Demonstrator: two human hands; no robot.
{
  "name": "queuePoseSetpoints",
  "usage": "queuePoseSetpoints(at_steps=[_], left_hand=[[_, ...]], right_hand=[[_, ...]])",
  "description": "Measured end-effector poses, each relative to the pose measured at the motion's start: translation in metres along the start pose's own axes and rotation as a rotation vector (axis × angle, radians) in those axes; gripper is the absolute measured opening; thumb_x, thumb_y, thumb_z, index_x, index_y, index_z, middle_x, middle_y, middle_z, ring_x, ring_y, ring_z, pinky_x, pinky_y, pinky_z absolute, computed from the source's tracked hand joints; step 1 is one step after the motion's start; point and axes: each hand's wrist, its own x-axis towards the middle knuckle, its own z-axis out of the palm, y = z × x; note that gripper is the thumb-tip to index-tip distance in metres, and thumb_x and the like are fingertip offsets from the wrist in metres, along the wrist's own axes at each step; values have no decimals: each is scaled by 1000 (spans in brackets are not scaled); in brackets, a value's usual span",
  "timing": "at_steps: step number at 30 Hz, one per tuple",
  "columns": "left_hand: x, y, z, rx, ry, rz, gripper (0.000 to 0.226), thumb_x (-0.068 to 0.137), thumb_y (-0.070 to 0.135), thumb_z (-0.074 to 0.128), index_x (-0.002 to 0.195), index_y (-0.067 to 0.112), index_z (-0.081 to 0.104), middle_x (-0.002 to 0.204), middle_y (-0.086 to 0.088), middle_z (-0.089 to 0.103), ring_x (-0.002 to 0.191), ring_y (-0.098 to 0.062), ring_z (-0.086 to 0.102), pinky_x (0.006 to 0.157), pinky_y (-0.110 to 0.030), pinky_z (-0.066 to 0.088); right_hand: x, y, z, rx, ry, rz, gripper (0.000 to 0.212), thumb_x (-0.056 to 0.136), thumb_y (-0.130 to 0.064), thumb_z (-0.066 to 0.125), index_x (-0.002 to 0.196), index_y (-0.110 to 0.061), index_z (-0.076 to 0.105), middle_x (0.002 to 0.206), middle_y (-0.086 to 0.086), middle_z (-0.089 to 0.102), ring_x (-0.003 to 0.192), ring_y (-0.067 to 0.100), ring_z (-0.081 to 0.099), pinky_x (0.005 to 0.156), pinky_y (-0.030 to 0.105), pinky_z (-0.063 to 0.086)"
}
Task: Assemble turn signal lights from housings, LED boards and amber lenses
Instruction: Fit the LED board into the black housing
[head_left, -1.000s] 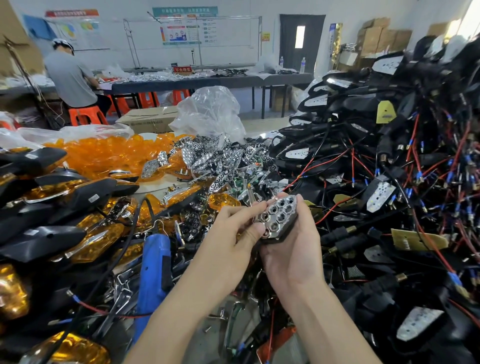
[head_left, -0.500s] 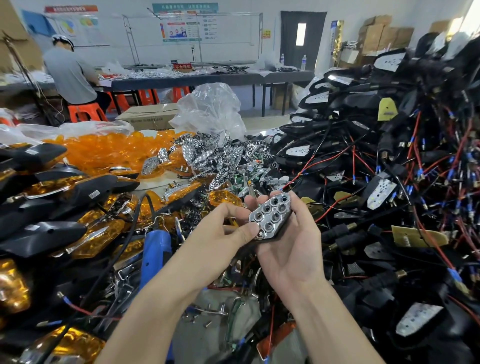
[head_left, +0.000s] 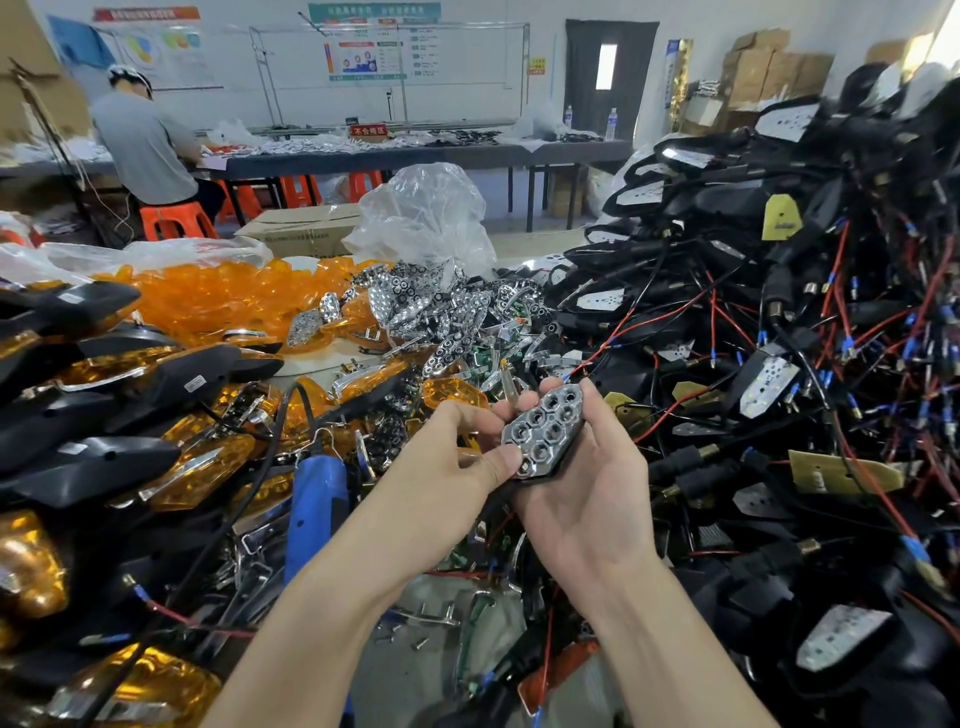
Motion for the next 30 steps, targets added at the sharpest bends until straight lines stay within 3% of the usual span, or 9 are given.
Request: queuePoseSetpoints(at_steps=[3,6,8,10,15,19,24,27,30], left_hand=[[0,0,2,43,5,35,14,94,21,66,98,29,55,88,17,67,71,0,60,68,-18,51],[0,-1,3,84,14,57,13,96,23,65,97,30,54,90,15,68,68,3,59,63,-16,50],[0,-1,3,72,16,63,12,96,22,65,97,29,54,87,21,66,65,7,58,57,-10,45],[0,-1,3,89,18,63,13,96,23,64,98,30,53,89,21,66,67,6,58,61,-12,47],[-1,0,5,128,35,85,13,97,22,62,99,28,51,97,17,64,75,-3,60,61,-9,45],[-3,3,7,88,33,95,13,97,16,62,100,24,52,98,29,60,69,14,57,62,-3,41],[-4,7,12,94,48,103,15,97,13,61,99,23,50,97,25,57,71,22,54,62,0,38],[-6,8,14,106,61,101,15,97,13,61,99,24,50,95,27,58,73,22,54,61,0,39],[-7,9,13,150,61,91,15,96,23,63,102,28,51,106,23,60,81,18,56,64,-1,41]], right_hand=[[1,-1,0,-10,6,1,28,89,-39,62,84,-16,77,85,5,65,85,23,67,82,34,57],[1,-1,-1,-12,21,-5,28,88,-41,63,86,-16,76,86,5,67,84,22,69,77,34,59],[1,-1,-1,-10,20,1,28,88,-41,63,87,-16,76,87,5,66,87,23,67,83,35,57],[0,-1,0,4,13,12,28,88,-41,62,86,-16,76,87,5,65,89,23,65,90,36,52],[-2,-3,3,20,20,5,28,89,-40,62,87,-15,75,84,5,66,79,20,68,80,33,54],[-2,-4,7,4,36,5,28,90,-39,58,100,-13,64,83,6,64,88,24,60,88,38,45],[-1,-5,7,39,74,26,26,99,-37,54,99,-13,64,86,6,63,90,25,60,97,40,42],[-1,-6,7,55,76,15,25,97,-36,55,98,-13,64,83,5,64,82,23,64,90,36,49],[0,-6,5,60,79,12,24,97,-35,53,94,-14,64,81,3,63,77,22,66,77,34,57]])
